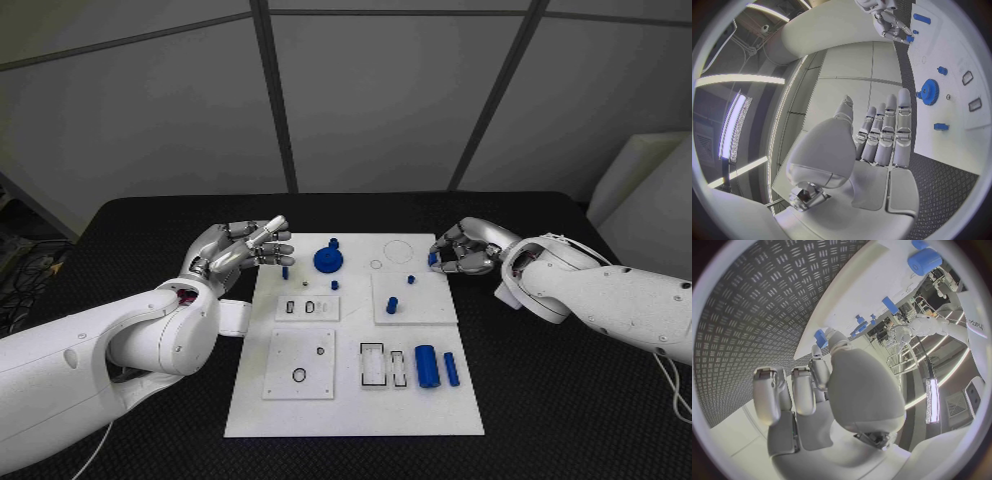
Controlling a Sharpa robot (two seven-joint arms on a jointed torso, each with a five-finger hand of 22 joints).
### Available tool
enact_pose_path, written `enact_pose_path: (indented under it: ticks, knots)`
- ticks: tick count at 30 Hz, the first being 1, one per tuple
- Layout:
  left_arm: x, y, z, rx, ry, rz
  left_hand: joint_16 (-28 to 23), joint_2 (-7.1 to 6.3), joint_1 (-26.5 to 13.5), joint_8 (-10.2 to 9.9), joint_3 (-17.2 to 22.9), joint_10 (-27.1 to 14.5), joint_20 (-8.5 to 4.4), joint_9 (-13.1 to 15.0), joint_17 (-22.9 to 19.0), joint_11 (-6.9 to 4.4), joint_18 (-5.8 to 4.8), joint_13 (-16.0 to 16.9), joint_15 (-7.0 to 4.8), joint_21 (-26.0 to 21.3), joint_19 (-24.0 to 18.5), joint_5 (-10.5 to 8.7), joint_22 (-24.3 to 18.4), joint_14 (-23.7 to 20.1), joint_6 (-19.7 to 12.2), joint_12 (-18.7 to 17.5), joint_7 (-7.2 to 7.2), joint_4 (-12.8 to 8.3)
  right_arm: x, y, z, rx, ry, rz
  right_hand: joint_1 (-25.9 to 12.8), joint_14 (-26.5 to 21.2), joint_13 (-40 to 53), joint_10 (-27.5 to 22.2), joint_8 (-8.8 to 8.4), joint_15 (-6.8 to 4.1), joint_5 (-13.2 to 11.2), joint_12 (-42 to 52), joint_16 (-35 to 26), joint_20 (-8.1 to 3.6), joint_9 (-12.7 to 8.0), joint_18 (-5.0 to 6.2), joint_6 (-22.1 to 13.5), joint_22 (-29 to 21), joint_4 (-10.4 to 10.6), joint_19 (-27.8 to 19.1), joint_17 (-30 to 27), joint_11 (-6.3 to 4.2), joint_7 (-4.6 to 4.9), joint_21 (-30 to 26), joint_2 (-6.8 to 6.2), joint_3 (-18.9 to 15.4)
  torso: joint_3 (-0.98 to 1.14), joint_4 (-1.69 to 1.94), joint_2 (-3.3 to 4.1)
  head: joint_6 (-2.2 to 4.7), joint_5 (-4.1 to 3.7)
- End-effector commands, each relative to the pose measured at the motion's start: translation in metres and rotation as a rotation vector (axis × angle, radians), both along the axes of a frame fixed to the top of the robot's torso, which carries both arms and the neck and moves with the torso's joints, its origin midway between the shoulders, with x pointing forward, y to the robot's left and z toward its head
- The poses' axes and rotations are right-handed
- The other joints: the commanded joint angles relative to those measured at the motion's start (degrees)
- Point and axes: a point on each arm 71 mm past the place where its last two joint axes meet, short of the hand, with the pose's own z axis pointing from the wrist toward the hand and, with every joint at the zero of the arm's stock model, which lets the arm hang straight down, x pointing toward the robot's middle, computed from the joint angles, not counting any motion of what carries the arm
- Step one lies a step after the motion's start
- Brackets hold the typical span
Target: Assemble the parts on the task board
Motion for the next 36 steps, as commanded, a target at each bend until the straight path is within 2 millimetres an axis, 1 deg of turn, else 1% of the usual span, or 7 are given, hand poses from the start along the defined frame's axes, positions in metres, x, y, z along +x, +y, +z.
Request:
enact_pose_path:
  ticks: [1,15,26,27,28,29,36]
  knots:
    - [0.0,-0.0008,0.0008,-0.002,-0.005,-0.007,-0.2,0.14,0.6,-0.2,0.0,0.3,0.1,0.0,0.1,0.03,-0.7,-0.1,0.18,-0.3,-0.4,-0.1,-0.1,-0.3,0.4,-0.2,0.18,-0.3,0.0002,0.0027,-0.0004,-0.001,0.006,0.021,0.5,4.6,0.1,0.3,0.45,-0.49,0.0,0.4,0.2,-0.41,0.1,-0.7,0.8,12.8,-0.1,4.0,8.6,-0.13,-0.07,-0.1,0.46,0.4,0.0,0.04,-0.01,-0.12,0.07]
    - [-0.0001,-0.0005,0.0003,-0.001,-0.004,-0.007,-0.2,0.14,0.6,-0.2,0.0,0.3,0.1,0.0,0.1,0.03,-0.7,-0.1,0.18,-0.3,-0.4,-0.1,-0.1,-0.3,0.4,-0.2,0.18,-0.3,0.0021,0.0047,-0.0009,0.0,-0.002,0.016,0.6,4.6,0.7,0.8,0.7,-0.76,0.0,1.0,0.4,-0.68,0.2,-0.79,2.4,13.1,0.1,4.3,8.9,-0.41,-0.39,0.1,1.57,0.9,-0.02,0.02,0.03,-0.14,0.03]
    - [-0.0002,0.0002,0.0002,0.0,-0.003,-0.006,-0.3,0.19,0.6,-0.2,0.0,0.3,0.12,0.0,0.1,0.06,-0.69,-0.1,0.19,-0.3,-0.5,-0.09,-0.1,-0.3,0.4,-0.2,0.21,-0.4,0.0039,0.0008,0.0008,0.004,-0.03,-0.019,1.4,4.7,1.3,1.3,2.13,-1.41,-0.5,1.5,0.6,-1.24,0.8,-0.89,6.1,13.5,-0.2,4.6,9.2,-1.28,-1.42,0.3,3.73,2.3,0.0,0.0,-0.04,-0.2,-0.02]
    - [-0.0002,0.0002,0.0002,0.0,-0.002,-0.006,-0.3,0.19,0.6,-0.2,0.0,0.3,0.12,0.0,0.1,0.06,-0.69,-0.1,0.19,-0.3,-0.5,-0.09,-0.1,-0.3,0.4,-0.2,0.21,-0.4,0.004,0.0004,0.001,0.005,-0.034,-0.023,1.7,4.7,1.3,1.3,2.18,-1.51,-1.4,1.4,0.6,-1.34,0.8,-0.9,6.2,13.6,-0.3,4.7,9.2,-1.37,-1.51,0.3,4.02,2.6,-0.01,0.0,-0.05,-0.18,0.0]
    - [-0.0003,0.0002,0.0001,0.0,-0.002,-0.006,-0.3,0.19,0.6,-0.2,0.0,0.3,0.12,0.0,0.1,0.06,-0.69,-0.1,0.19,-0.3,-0.5,-0.09,-0.1,-0.3,0.4,-0.2,0.21,-0.4,0.0041,0.0001,0.0013,0.006,-0.037,-0.026,2.2,4.7,1.3,1.3,2.2,-1.62,-3.6,1.4,0.6,-1.49,0.8,-0.92,6.4,13.6,-0.6,4.7,9.3,-1.48,-1.61,0.3,4.56,3.1,-0.01,0.0,-0.05,-0.17,0.01]
    - [-0.0003,0.0002,0.0001,0.0,-0.002,-0.006,-0.3,0.19,0.6,-0.2,0.0,0.3,0.12,0.0,0.1,0.06,-0.69,-0.1,0.19,-0.3,-0.5,-0.09,-0.1,-0.3,0.4,-0.2,0.21,-0.4,0.0042,-0.0001,0.0015,0.007,-0.041,-0.029,2.4,4.7,1.3,1.3,2.2,-1.67,-4.8,1.4,0.6,-1.57,0.8,-0.92,6.4,13.6,-0.8,4.7,9.3,-1.52,-1.65,0.3,4.85,3.6,-0.01,0.03,-0.05,-0.16,-0.01]
    - [-0.0005,0.0007,0.0001,0.0,-0.001,-0.005,-0.3,0.2,0.6,-0.3,0.0,0.2,0.13,0.0,0.1,0.07,-0.69,-0.1,0.2,-0.3,-0.5,-0.1,-0.1,-0.3,0.4,-0.3,0.25,-0.4,0.0028,0.0023,0.0046,0.02,-0.074,-0.032,3.7,4.7,1.0,1.0,2.21,-1.75,-7.3,0.7,0.6,-1.72,0.7,-0.92,6.5,13.6,-2.0,4.7,9.3,-1.56,-1.67,0.3,6.11,6.0,-0.01,-0.02,-0.06,-0.2,0.08]
